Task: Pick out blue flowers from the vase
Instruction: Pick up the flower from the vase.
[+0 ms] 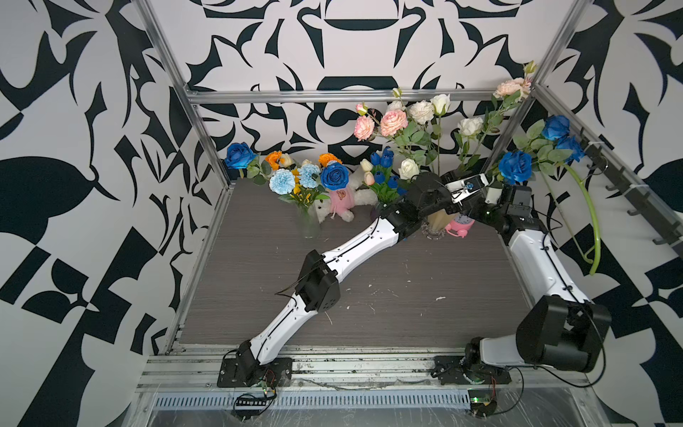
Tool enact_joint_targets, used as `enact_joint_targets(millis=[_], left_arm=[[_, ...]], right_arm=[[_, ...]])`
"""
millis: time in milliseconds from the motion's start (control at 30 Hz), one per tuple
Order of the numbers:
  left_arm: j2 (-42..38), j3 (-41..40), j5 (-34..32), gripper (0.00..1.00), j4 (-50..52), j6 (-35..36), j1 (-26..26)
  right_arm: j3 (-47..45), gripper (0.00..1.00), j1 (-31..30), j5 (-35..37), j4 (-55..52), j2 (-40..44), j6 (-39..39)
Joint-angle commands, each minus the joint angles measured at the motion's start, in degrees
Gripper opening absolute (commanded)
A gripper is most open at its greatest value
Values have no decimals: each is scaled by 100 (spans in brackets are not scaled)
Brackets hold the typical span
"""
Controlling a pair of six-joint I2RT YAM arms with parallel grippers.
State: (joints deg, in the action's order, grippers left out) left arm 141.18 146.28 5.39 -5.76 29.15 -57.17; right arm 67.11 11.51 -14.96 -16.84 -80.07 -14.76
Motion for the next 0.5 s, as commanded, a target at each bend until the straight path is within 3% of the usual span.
enact_joint_targets(millis=[0,100,167,300,467], left_arm=[[154,234,50,64,-196,-116,-5],[134,202,88,49,-262,-180,-5],[109,154,144,45,-360,-188,-14],[-26,-6,70,18,-534,-177,-22],[-355,-301,83,9,-714,-6,-31]], right_arm=[[-5,77,-74,-132,-140,14,176],[4,77,-78,-197,-153,6,184],[2,77,-87,-192,-157,8,187],[13,77,-101,-111,-157,-5,153],[65,78,-97,89,-218,-55,58]])
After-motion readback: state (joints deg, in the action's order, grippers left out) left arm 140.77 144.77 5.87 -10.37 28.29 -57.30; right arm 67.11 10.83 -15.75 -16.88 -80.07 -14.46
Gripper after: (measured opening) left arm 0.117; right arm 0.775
